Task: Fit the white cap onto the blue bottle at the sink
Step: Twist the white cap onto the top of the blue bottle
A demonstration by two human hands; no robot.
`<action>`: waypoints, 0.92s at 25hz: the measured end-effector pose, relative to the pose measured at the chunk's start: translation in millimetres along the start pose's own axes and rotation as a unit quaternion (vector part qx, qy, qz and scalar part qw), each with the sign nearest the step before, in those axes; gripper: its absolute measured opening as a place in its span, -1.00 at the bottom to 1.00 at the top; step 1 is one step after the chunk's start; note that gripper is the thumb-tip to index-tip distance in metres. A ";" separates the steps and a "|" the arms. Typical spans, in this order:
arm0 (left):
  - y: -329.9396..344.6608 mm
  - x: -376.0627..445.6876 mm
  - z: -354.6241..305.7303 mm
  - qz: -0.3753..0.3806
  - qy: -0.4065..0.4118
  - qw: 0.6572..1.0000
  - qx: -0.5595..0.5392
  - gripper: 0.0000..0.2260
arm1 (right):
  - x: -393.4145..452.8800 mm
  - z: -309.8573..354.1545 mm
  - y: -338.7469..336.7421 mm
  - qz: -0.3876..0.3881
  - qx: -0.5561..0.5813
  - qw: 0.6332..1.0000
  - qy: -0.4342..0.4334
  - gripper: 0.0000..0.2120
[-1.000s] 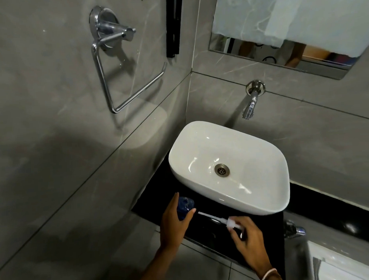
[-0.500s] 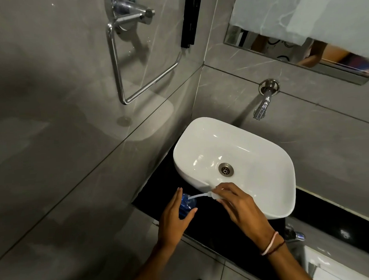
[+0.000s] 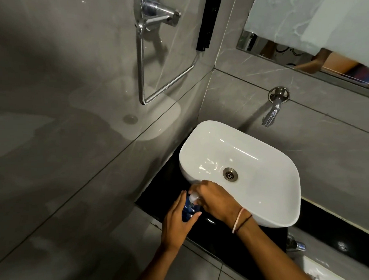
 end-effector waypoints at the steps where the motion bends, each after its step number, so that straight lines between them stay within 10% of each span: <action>1: -0.4 -0.5 -0.3 -0.003 0.001 1.000 0.001 -0.23 | 0.7 -3.3 1.9 0.000 0.011 1.000 0.006 -0.87; 8: -1.1 -2.8 -1.1 -0.006 0.003 1.000 0.019 -0.24 | 0.8 -9.3 23.1 0.040 0.012 0.999 0.025 -0.95; 14: -0.8 -2.2 3.1 -0.011 0.019 0.999 0.035 -0.29 | -21.4 -21.6 32.3 -0.070 0.153 0.980 0.109 -0.52; 18: -0.7 -2.3 2.0 -0.001 0.016 0.999 0.031 -0.25 | -24.1 -23.3 38.2 -0.136 0.160 0.968 0.140 -0.79; 23: -1.9 -0.9 2.7 -0.011 0.027 0.999 0.044 -0.27 | -26.9 -19.8 41.2 -0.149 0.179 0.967 0.107 -0.56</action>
Point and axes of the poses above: each hand's wrist, its own x-axis towards the middle knuckle, its own y-axis out of the palm, z = x × y, the point moved 3 cm from there along x, towards the middle knuckle, and after that the axes turned 15 degrees about -y, right-handed, at the moved point
